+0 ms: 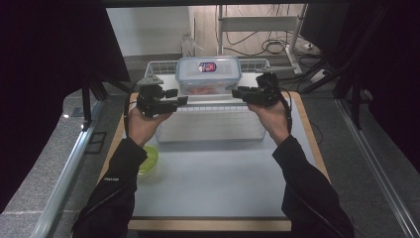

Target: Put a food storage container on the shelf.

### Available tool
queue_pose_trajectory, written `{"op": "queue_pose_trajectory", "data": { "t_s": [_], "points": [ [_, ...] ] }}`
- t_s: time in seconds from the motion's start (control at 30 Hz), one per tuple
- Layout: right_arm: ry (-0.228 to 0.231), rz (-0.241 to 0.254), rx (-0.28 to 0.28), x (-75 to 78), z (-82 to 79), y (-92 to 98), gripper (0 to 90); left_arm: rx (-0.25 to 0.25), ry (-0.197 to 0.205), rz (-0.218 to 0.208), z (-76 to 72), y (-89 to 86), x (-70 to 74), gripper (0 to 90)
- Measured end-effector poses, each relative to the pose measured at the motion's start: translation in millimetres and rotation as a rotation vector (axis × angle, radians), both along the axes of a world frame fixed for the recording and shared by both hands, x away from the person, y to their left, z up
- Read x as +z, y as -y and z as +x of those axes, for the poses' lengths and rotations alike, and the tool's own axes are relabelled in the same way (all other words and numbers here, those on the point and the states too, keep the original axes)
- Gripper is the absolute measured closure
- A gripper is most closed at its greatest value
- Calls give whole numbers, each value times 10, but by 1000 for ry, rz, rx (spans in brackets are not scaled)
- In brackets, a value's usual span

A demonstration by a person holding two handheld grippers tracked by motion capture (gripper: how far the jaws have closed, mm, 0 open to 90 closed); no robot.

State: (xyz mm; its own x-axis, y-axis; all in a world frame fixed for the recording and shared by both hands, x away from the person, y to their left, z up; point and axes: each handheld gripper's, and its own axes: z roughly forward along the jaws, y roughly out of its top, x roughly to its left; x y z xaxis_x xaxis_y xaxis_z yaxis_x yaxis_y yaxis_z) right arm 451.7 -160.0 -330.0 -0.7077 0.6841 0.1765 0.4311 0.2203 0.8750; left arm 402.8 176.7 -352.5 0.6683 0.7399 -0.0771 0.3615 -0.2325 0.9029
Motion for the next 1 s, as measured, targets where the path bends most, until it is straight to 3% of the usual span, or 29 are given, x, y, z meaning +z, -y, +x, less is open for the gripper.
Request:
{"op": "queue_pose_trajectory", "data": {
  "t_s": [0.13,0.27,0.7,1.0],
  "points": [
    [24,-4,5,-37,-100,12,536,-19,23,25,-143,47,-42,349],
    [42,-12,23,-79,-225,18,453,-37,24,20,-258,77,-89,283],
    [73,-41,80,-236,-583,51,289,-74,11,11,-611,149,-327,149],
    [105,-102,118,-469,-829,53,146,-88,13,8,-889,211,-522,97]
  ]
}}
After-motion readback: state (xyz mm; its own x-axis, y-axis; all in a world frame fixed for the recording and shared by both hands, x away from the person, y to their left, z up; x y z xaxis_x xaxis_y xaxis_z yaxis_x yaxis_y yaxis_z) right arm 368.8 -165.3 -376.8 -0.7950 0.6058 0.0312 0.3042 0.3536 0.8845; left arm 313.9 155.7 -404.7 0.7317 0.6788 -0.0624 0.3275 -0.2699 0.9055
